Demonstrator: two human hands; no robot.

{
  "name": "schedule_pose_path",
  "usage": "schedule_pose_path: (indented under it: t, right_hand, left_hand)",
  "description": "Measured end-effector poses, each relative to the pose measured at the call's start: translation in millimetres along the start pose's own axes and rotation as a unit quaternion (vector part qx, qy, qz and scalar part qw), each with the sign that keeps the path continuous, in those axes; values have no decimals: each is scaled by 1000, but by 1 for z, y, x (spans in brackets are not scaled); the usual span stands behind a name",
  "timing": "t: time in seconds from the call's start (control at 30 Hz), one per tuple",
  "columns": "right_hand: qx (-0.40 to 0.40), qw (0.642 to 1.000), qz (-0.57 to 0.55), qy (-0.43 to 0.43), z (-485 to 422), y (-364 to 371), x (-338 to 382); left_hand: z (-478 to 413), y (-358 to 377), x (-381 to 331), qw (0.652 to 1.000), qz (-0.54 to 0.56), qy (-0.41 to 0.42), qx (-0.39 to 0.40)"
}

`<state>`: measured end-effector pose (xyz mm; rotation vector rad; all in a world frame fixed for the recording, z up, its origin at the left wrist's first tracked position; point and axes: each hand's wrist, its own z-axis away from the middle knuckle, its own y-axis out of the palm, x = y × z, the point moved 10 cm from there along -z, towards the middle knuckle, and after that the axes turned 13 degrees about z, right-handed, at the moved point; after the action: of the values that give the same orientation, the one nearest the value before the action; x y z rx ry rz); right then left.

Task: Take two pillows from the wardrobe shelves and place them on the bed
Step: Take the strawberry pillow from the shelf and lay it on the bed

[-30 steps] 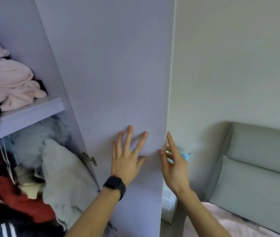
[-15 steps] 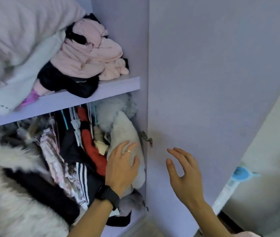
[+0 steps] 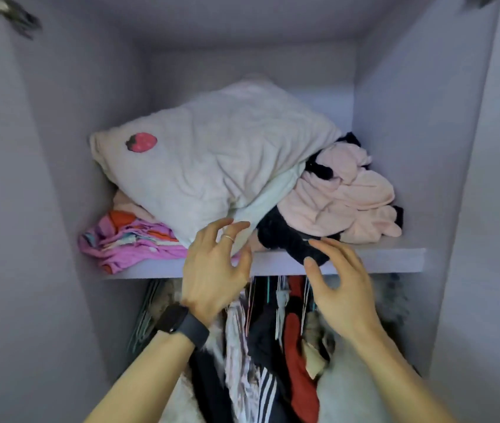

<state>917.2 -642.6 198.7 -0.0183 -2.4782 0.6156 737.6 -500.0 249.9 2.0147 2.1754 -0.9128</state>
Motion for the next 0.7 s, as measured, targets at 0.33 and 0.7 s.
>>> schedule_pose_path:
  t: [0.33, 0.7]
  right_hand:
    - [19, 992, -122, 13, -160, 23, 9]
    - [64, 980, -54, 179, -279, 117, -25]
  left_hand:
    - [-139, -48, 20, 985, -171, -28, -18]
    - [-301, -27, 116, 956, -285, -55, 50]
